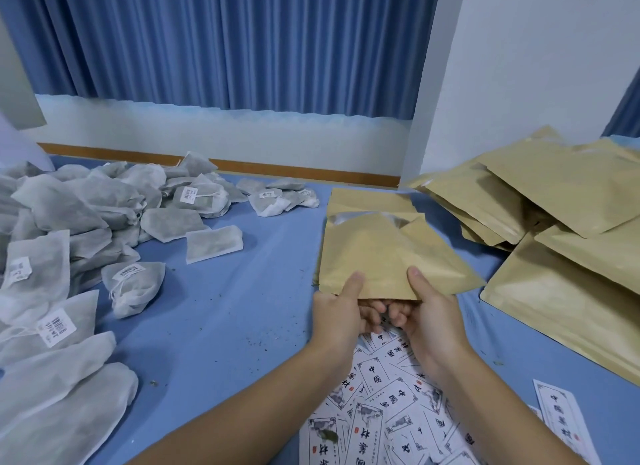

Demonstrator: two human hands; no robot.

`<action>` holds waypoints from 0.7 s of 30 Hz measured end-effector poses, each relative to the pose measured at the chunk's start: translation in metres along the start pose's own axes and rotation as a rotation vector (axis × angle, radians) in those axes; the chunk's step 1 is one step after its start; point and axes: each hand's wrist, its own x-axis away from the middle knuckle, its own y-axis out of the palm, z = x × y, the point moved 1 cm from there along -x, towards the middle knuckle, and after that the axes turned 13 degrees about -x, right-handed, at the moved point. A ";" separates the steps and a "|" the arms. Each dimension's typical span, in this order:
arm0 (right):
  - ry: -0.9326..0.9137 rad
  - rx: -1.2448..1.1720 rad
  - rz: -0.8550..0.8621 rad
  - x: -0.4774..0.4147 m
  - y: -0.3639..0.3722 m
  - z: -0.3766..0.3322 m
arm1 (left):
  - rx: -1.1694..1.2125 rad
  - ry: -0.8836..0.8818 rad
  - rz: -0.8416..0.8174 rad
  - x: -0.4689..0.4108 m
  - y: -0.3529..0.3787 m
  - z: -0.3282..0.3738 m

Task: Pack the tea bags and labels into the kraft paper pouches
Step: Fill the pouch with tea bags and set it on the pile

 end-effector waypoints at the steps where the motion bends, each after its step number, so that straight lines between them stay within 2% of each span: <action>1: -0.006 0.034 0.025 0.000 -0.002 0.001 | 0.034 -0.028 -0.017 0.001 0.001 0.001; 5: -0.056 0.103 0.094 0.002 0.000 0.007 | 0.139 -0.098 -0.075 -0.001 0.003 -0.003; 10: -0.021 -0.264 0.115 0.004 0.007 0.001 | 0.132 0.039 -0.132 -0.004 0.011 -0.006; 14: -0.165 -0.382 0.082 0.003 0.006 -0.025 | 0.215 0.155 -0.227 -0.009 0.032 0.006; 18: -0.266 -0.239 0.128 -0.008 -0.013 -0.063 | 0.186 0.248 -0.362 -0.022 0.074 0.026; 21: -0.287 -0.192 0.171 -0.023 -0.041 -0.093 | 0.010 0.260 -0.426 -0.038 0.115 0.042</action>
